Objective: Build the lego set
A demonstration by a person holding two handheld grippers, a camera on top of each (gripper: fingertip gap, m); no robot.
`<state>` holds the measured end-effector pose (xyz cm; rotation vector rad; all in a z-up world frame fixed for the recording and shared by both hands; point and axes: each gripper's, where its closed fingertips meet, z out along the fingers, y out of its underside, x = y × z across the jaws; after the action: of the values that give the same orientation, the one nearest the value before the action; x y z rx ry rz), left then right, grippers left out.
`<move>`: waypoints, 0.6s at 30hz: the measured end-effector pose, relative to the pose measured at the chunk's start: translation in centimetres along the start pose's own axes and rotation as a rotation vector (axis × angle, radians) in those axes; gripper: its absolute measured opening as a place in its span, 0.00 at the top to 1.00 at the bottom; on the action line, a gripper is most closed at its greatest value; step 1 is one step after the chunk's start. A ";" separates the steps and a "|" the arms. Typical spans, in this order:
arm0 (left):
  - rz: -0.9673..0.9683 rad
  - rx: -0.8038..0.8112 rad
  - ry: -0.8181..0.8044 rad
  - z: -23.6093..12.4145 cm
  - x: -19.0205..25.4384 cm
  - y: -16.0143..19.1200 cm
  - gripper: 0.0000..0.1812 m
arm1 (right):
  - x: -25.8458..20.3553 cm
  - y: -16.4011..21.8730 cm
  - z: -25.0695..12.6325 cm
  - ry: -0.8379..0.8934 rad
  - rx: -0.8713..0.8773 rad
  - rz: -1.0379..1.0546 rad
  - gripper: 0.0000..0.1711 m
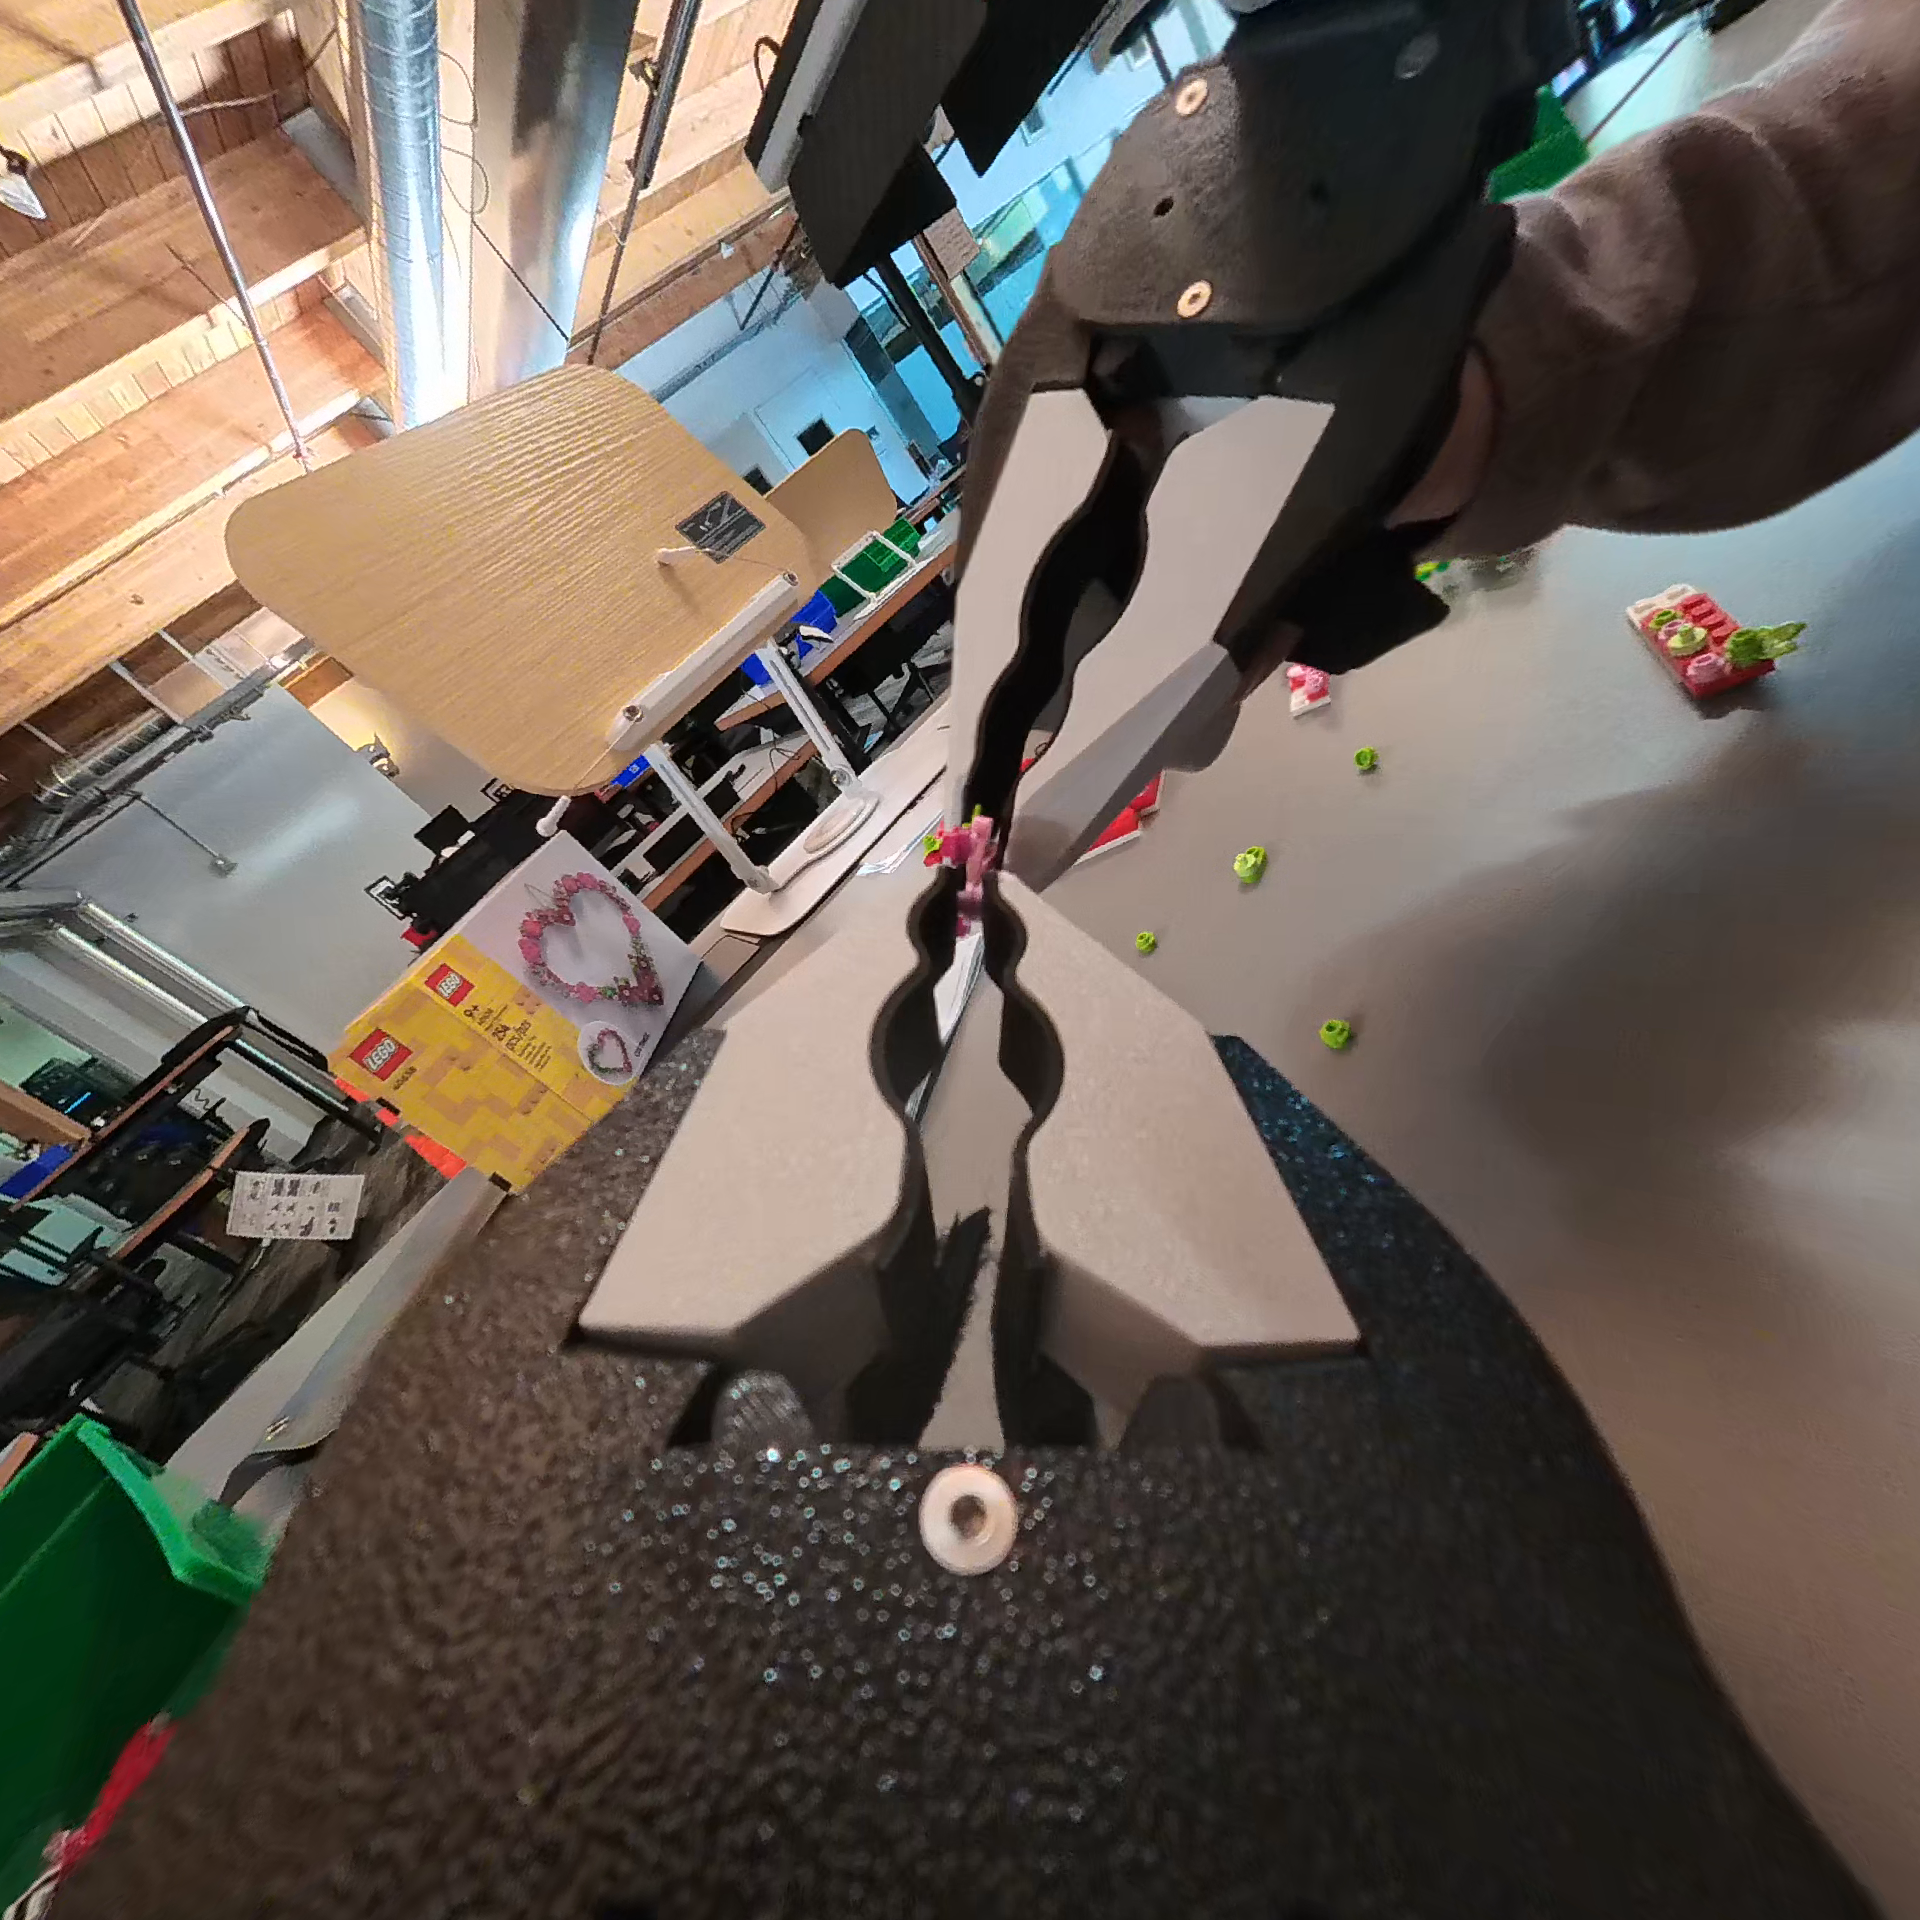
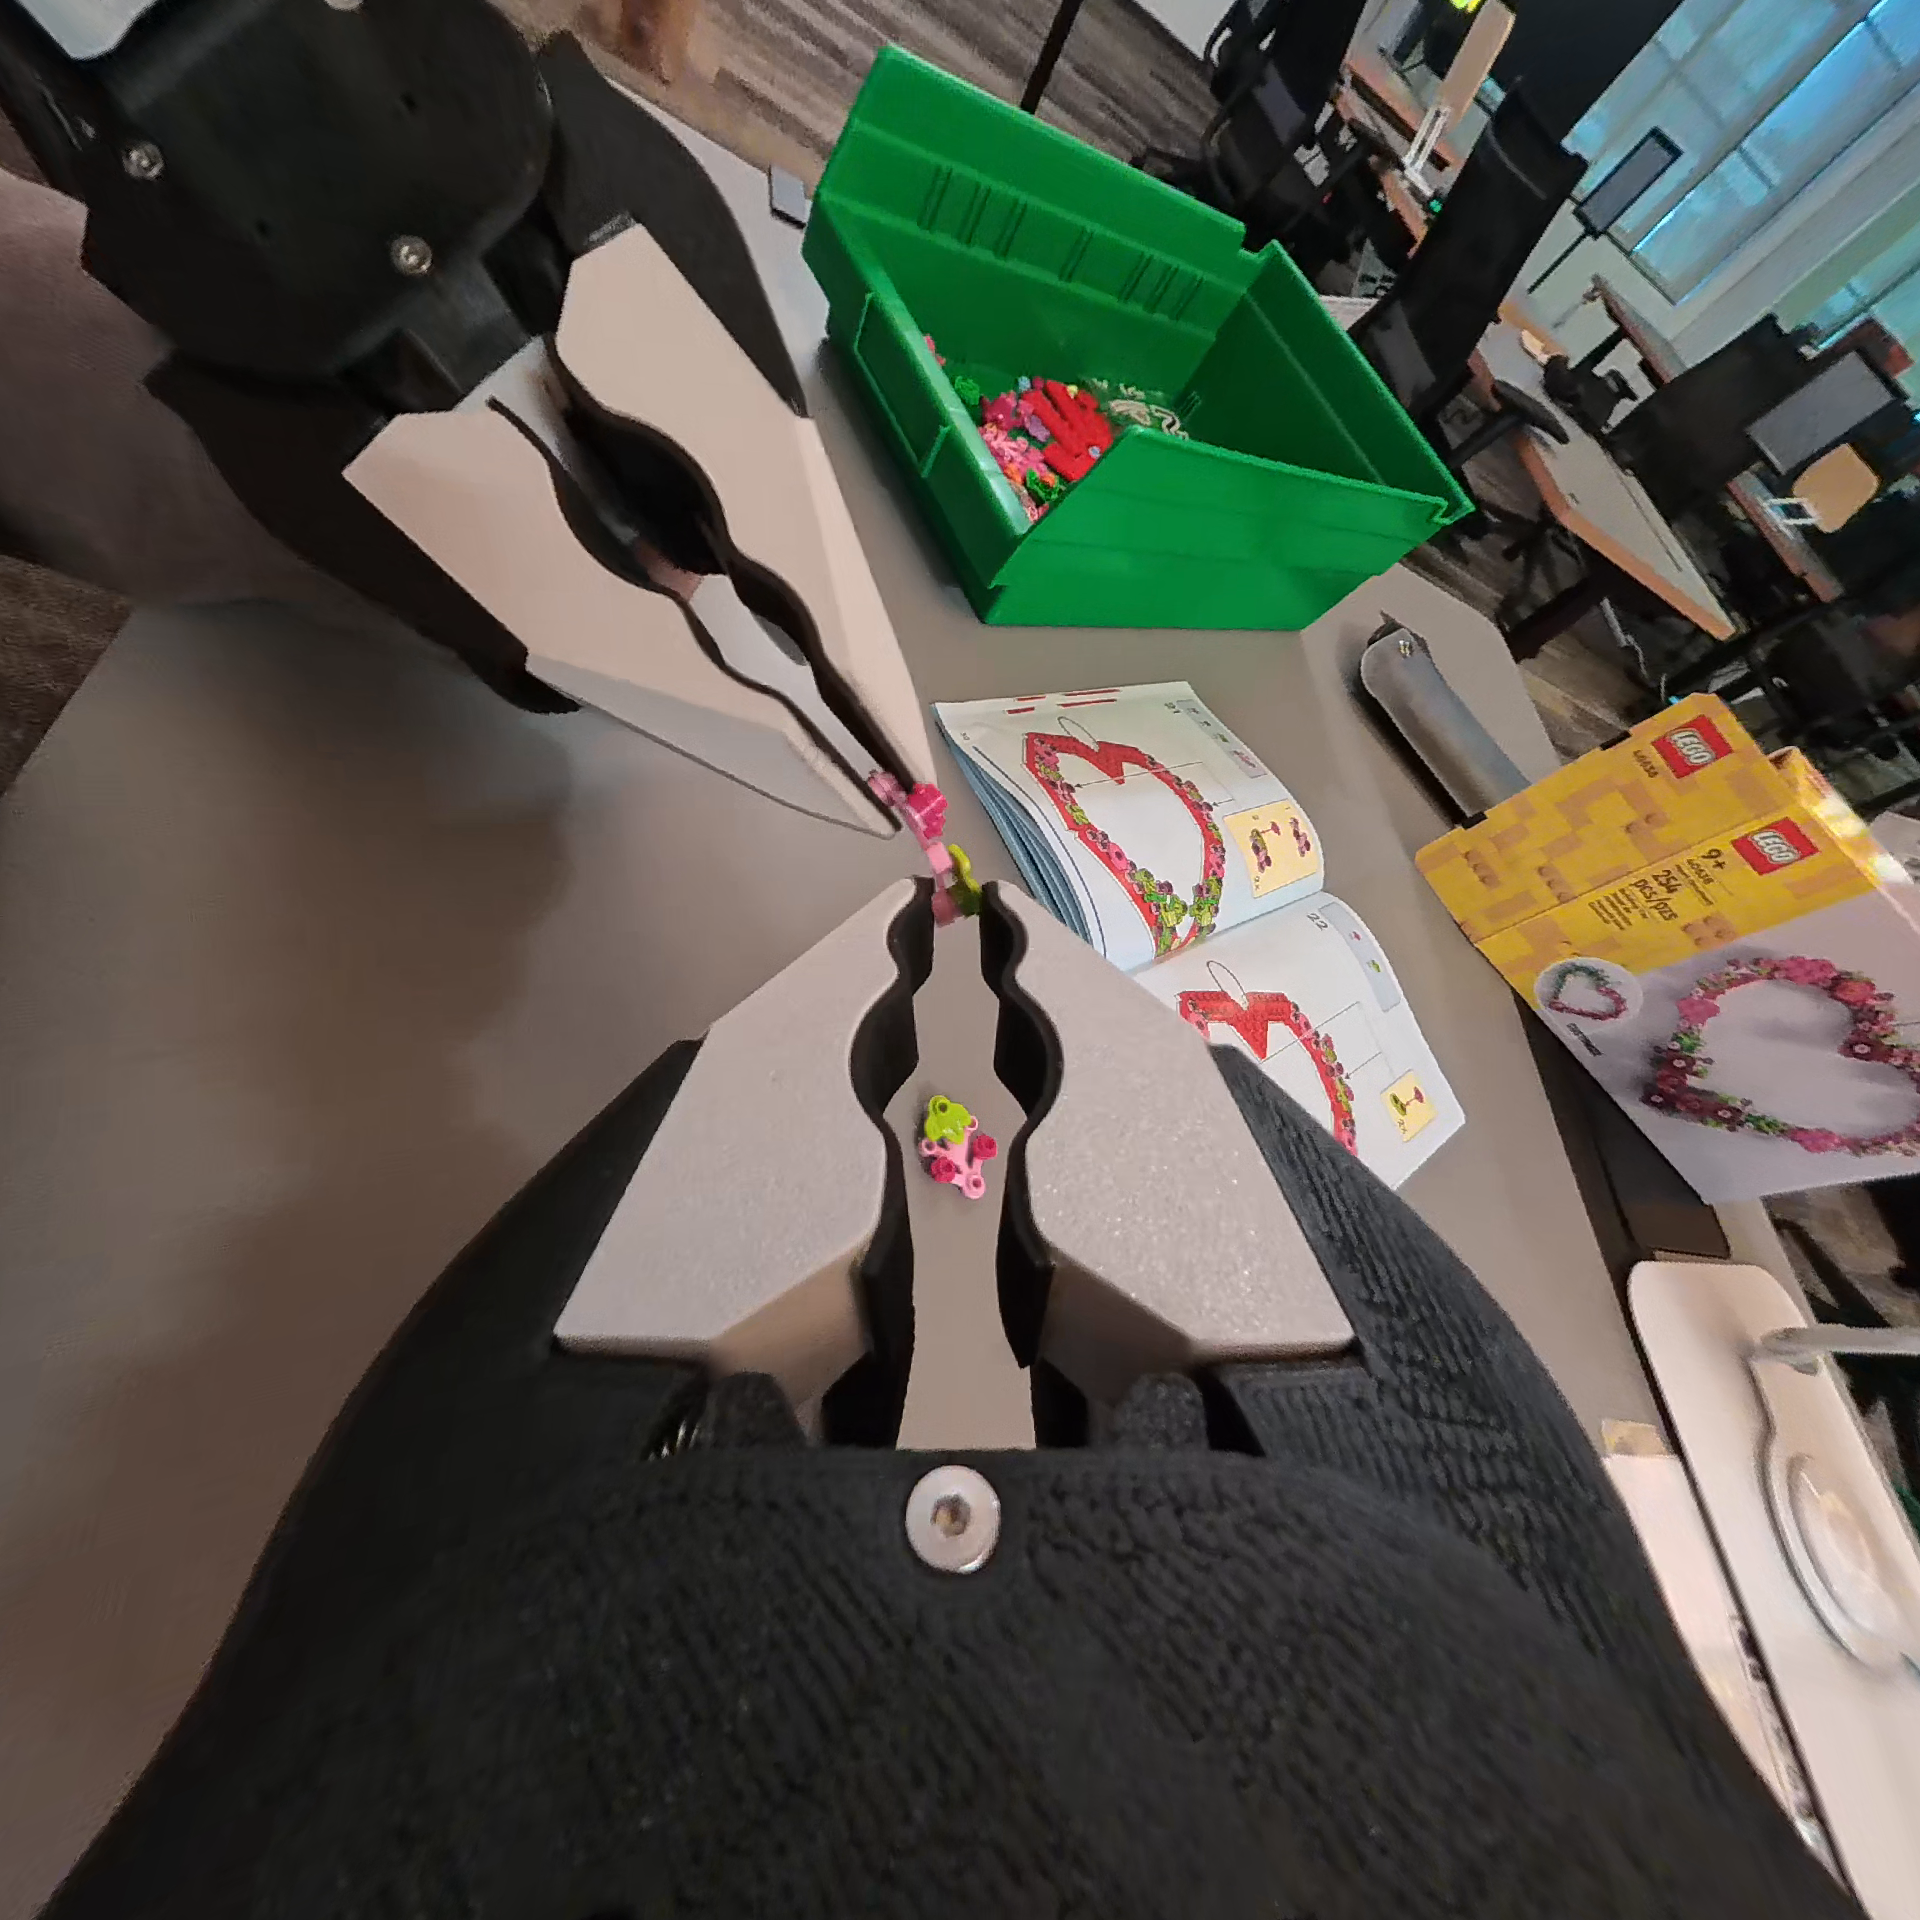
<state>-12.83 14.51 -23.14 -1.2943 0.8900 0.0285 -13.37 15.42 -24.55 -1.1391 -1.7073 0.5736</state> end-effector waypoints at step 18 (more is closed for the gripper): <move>-0.018 0.020 -0.031 -0.2 -0.6 -0.1 0.99 | 0.4 -0.5 0.3 0.095 0.081 0.189 0.95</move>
<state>-13.30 14.54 -22.69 -1.2800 0.8503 0.0247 -13.93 15.56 -24.09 -1.2576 -1.4925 0.6884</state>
